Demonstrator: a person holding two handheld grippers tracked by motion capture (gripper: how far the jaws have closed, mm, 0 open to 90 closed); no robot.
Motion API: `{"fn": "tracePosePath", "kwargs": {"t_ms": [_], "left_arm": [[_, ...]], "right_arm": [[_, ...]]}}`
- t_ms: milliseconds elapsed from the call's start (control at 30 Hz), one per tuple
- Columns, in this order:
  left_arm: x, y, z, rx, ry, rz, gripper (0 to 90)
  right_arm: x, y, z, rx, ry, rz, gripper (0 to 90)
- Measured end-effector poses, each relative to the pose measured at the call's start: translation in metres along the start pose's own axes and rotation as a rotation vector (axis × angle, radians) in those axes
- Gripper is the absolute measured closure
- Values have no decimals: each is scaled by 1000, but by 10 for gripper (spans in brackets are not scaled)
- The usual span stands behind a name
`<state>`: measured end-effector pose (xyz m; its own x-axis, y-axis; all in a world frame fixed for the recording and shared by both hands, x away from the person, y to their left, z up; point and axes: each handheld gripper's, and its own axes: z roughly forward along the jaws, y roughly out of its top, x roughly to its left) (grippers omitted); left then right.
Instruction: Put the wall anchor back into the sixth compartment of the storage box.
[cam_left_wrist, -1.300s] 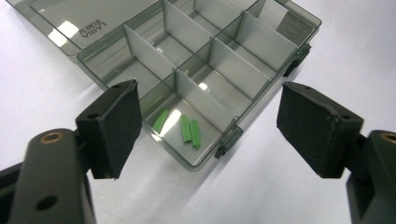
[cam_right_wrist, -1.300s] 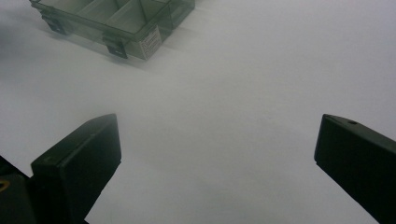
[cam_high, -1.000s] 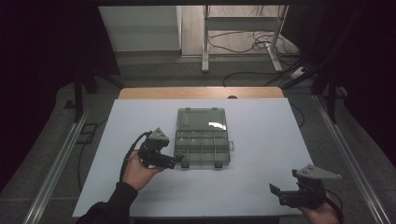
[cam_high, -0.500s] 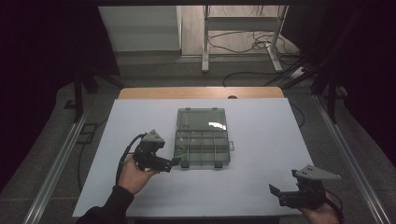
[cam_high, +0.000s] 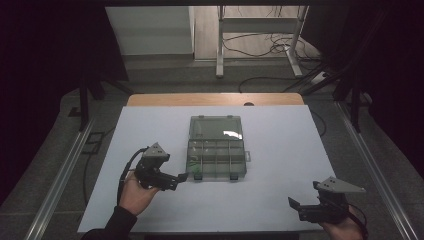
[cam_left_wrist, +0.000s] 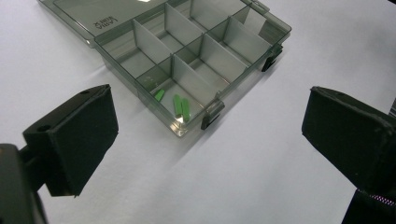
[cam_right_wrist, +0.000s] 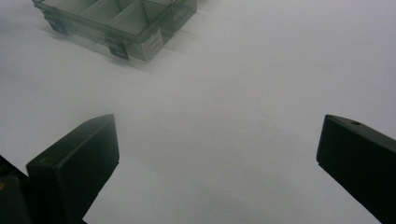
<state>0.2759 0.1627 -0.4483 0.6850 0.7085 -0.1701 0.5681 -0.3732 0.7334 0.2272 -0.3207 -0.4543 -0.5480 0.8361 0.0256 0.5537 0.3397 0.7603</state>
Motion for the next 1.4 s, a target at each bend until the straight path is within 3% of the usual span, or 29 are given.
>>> {"fn": "tracePosePath", "kwargs": {"t_ms": [700,1067,1400], "left_arm": [[-12,-20,-15,-16,39,29,28],[-15,-30,-30,-62,68,38,34],[-16,-39,-37,-51,103,33,35]], "right_arm": [[0,0,0,-10,17,13,0],[0,0,0,-5,11,7,0],[0,0,0,-8,10,12,0]]}}
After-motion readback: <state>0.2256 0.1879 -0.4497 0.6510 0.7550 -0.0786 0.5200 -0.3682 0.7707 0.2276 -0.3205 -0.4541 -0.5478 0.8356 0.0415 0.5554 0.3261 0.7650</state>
